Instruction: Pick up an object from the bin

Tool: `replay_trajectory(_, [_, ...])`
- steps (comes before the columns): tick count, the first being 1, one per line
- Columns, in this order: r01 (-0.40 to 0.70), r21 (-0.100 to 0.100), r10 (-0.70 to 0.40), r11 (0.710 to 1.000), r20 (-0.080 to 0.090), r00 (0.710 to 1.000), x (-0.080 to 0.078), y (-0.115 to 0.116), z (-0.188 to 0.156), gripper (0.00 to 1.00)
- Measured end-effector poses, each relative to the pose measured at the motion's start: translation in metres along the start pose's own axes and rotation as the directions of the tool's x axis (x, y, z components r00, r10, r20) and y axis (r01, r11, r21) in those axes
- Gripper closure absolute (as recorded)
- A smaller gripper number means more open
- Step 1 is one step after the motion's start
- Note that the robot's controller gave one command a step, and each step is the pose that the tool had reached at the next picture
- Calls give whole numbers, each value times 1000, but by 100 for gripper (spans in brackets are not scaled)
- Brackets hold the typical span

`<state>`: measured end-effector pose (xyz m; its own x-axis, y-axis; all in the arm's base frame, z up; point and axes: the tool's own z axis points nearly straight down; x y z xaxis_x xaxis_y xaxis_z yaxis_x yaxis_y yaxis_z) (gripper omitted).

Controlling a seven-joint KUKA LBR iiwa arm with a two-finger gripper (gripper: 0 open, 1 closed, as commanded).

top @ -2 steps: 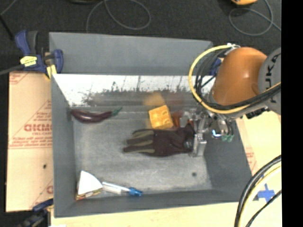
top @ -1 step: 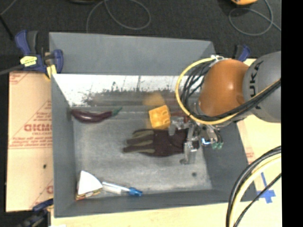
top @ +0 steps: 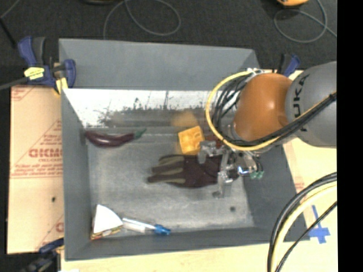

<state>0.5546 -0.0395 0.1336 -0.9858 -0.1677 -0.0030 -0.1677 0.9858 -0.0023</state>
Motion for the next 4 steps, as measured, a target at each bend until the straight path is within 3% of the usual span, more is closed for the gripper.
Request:
replay_trajectory(1, [22,-1,-22,1000,0,1000,8,-4,-5,0])
replay_trajectory(2, [-129,0,129,992,4,992,2,-7,1,0])
replay_trajectory(3, [-175,-1,175,985,4,985,-27,5,62,100])
replay_trajectory(4, [-174,-1,174,985,5,985,-27,5,62,100])
